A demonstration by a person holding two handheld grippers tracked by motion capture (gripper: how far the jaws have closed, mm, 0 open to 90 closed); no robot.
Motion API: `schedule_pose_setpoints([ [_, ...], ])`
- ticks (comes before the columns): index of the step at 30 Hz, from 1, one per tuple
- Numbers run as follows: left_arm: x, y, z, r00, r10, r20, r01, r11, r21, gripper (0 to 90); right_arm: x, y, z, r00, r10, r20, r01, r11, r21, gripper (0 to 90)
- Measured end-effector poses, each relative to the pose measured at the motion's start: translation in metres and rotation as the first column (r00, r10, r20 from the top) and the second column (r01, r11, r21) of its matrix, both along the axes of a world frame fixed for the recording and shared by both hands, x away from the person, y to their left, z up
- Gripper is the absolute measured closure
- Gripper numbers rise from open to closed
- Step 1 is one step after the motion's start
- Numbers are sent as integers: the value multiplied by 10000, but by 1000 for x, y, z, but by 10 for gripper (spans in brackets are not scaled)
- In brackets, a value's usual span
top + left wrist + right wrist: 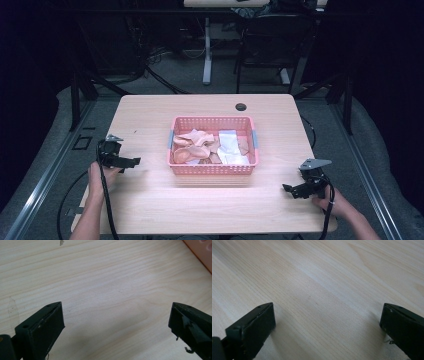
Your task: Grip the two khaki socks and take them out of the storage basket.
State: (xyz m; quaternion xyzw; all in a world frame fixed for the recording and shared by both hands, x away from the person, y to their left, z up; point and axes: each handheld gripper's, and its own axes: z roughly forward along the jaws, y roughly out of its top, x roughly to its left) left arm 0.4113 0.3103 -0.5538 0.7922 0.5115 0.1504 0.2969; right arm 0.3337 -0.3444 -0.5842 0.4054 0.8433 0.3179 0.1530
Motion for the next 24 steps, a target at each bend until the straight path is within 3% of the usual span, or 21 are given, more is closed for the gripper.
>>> schedule_pose_setpoints([
  [3,-1,0,8,10000,-4,43,6,9996,-271,0,0,0,0,10000,-2,-2,2,10000,-1,0],
  [7,-2,-2,19,9998,-183,7,183,9996,-212,0,0,0,0,10000,2,2,-2,10000,0,0],
  [10,-3,-5,28,9994,-356,-11,355,9985,-407,0,0,0,0,10000,1,-2,-1,10000,-1,0],
  [24,-5,-23,49,9952,-929,322,935,9954,-192,0,0,0,0,10000,2,0,-2,10000,-3,0],
])
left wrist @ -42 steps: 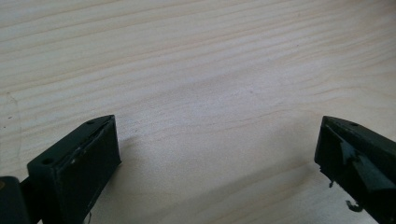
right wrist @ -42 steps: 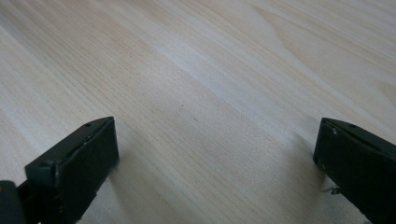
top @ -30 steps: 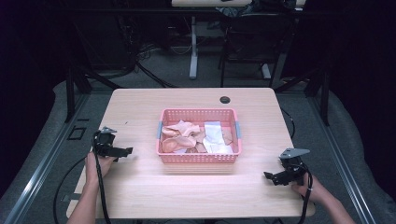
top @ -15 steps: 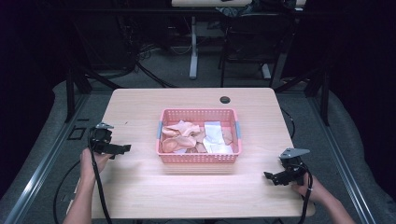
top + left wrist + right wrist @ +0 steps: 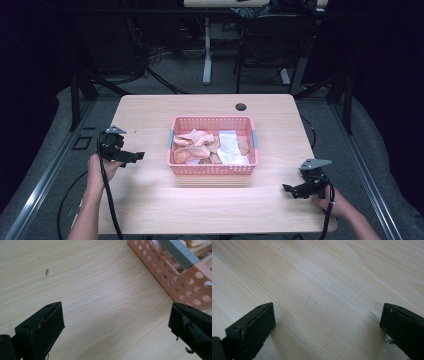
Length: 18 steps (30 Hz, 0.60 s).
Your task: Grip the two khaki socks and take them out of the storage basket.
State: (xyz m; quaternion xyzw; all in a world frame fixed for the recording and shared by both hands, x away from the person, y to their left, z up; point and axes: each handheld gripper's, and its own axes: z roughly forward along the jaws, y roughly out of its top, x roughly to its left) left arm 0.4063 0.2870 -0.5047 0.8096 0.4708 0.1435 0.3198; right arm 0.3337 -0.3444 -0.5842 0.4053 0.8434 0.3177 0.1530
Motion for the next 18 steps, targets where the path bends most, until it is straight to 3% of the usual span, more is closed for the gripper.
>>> schedule_pose_setpoints([
  [6,0,-3,5,9999,-141,-61,141,9999,-47,0,0,0,0,10000,1,1,-1,10000,-1,0],
  [12,-3,-9,18,9993,-338,136,341,9993,-164,0,0,0,0,10000,1,-2,-1,10000,-1,0],
  [18,-6,-23,32,9969,-761,174,763,9971,-84,0,0,0,0,10000,0,4,0,10000,1,0],
])
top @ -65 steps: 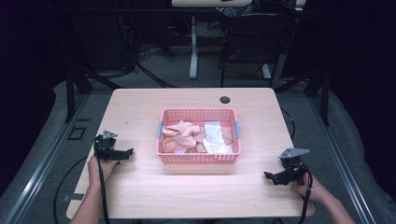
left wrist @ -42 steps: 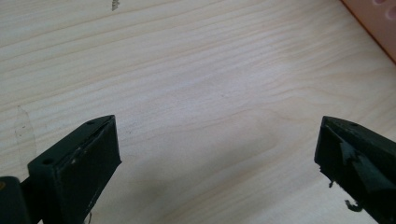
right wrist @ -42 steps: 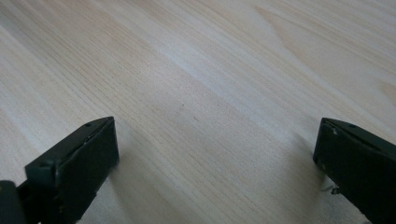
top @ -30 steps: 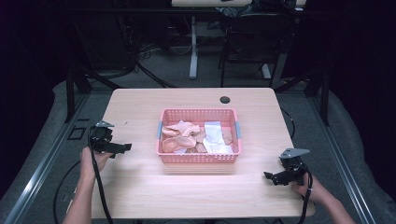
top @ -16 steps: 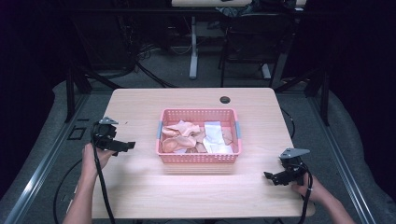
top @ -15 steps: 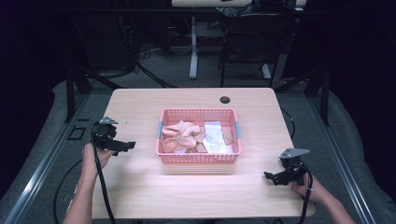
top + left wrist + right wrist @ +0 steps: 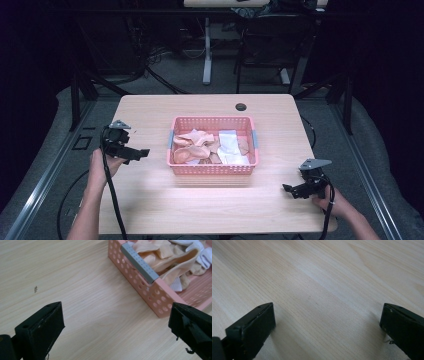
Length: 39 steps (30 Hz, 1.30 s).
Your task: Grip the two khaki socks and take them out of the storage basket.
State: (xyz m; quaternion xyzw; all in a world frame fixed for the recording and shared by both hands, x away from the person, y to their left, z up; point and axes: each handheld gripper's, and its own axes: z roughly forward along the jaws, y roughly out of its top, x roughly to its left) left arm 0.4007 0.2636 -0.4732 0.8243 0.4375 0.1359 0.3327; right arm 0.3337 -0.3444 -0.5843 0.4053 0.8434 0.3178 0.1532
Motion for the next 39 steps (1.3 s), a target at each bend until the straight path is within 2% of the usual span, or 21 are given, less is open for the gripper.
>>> schedule_pose_setpoints([
  [5,0,-9,6,9995,-311,-43,311,9995,113,0,0,0,0,10000,0,-1,0,10000,4,0],
  [18,4,-27,20,9958,-910,-118,911,9958,80,0,0,0,0,10000,-1,-2,1,10000,-44,0],
  [27,10,-51,26,9891,-1461,-158,1464,9889,242,0,0,0,0,10000,-3,-2,3,10000,-43,0],
  [32,13,-64,27,9836,-1784,-279,1791,9836,237,0,0,0,0,10000,-2,-3,2,10000,-41,0],
  [39,18,-84,28,9744,-2202,-449,2223,9738,483,0,0,0,0,10000,-5,2,5,10000,-26,0],
])
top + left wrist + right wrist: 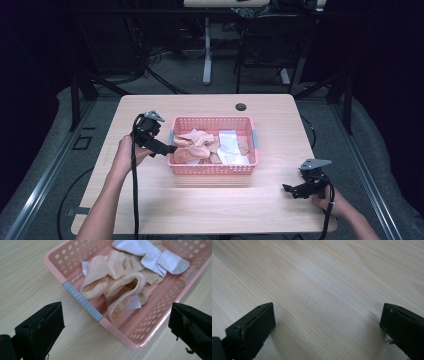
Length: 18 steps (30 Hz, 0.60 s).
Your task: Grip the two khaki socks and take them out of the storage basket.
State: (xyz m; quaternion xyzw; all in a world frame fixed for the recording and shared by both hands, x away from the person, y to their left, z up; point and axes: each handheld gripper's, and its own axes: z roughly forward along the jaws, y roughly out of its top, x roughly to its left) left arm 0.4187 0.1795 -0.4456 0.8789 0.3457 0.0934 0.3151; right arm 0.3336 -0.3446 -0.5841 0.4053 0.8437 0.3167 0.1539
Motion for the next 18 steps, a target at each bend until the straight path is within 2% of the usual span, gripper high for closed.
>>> schedule_pose_setpoints([
  [3,2,-8,0,9999,-148,-25,148,9999,42,0,0,0,0,10000,3,-4,-3,10000,-17,0],
  [8,5,-24,-2,9991,-406,-96,409,9986,339,4,0,0,0,10000,0,2,0,10000,-2,0],
  [18,9,-40,-10,9965,-745,-387,774,9939,783,194,0,0,0,10000,2,-1,-2,10000,-13,0],
])
